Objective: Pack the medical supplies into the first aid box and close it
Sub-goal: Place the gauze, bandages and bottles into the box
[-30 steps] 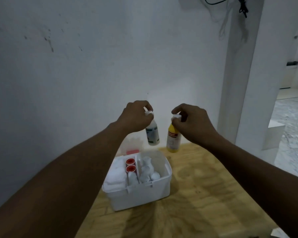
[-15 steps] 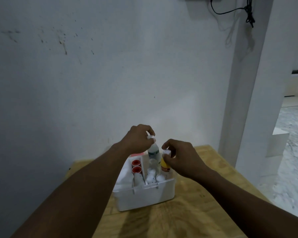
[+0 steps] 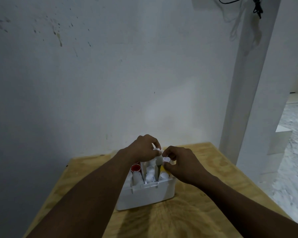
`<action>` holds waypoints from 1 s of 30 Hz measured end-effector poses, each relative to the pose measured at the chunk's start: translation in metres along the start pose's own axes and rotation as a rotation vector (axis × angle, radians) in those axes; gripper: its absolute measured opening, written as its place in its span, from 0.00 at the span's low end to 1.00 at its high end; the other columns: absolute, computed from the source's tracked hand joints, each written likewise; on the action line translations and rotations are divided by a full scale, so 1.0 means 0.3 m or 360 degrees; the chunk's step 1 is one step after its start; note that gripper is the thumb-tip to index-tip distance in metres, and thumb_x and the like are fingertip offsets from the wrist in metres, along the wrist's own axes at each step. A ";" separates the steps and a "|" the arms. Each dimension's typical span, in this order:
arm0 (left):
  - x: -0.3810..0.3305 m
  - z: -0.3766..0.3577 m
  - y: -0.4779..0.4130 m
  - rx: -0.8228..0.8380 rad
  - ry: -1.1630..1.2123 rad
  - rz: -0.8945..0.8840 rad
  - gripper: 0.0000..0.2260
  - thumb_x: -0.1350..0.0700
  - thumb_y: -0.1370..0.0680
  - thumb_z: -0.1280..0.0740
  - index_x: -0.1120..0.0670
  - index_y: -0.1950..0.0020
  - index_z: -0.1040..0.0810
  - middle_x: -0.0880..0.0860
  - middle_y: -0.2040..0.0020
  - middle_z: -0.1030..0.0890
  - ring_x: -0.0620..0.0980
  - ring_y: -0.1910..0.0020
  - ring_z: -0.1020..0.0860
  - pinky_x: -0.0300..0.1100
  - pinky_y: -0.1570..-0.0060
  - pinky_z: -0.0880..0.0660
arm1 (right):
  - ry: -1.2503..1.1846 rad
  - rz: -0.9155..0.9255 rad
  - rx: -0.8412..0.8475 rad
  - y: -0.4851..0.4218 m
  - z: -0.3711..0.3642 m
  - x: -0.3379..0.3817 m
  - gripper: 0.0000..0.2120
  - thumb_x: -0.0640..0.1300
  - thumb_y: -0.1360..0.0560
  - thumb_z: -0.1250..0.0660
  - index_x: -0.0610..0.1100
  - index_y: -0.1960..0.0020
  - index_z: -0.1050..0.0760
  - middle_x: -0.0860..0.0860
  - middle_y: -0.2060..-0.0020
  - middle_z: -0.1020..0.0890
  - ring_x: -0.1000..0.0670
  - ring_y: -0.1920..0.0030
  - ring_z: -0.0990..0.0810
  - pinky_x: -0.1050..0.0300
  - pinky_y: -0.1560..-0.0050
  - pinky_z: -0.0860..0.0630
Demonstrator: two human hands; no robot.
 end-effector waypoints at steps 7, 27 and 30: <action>-0.011 -0.015 -0.011 0.0152 0.0006 0.0007 0.09 0.50 0.23 0.28 0.52 0.46 0.16 0.46 0.59 0.18 0.45 0.55 0.18 0.44 0.50 0.21 | -0.0002 0.0010 0.0044 0.005 0.005 0.007 0.11 0.55 0.30 0.36 0.51 0.53 0.20 0.56 0.61 0.17 0.54 0.58 0.19 0.47 0.55 0.20; -0.024 -0.048 -0.004 0.0265 0.0144 0.0083 0.10 0.51 0.21 0.31 0.53 0.45 0.14 0.52 0.48 0.14 0.50 0.48 0.17 0.50 0.41 0.21 | -0.0120 0.0037 0.0049 0.026 0.028 -0.006 0.08 0.54 0.30 0.29 0.51 0.57 0.20 0.58 0.64 0.18 0.58 0.58 0.20 0.50 0.53 0.21; -0.024 -0.046 0.001 0.0280 0.0148 0.0086 0.11 0.51 0.20 0.32 0.54 0.44 0.14 0.51 0.52 0.14 0.50 0.49 0.17 0.51 0.41 0.21 | -0.0118 0.0064 0.0051 0.026 0.029 -0.006 0.08 0.55 0.31 0.28 0.51 0.57 0.20 0.59 0.64 0.18 0.59 0.59 0.20 0.51 0.54 0.21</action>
Point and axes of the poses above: each hand's wrist, its own y-axis away from the middle knuckle, its own z-axis out of the back of the hand, x = y × z, the point moved 8 cm from there along -y, towards the middle knuckle
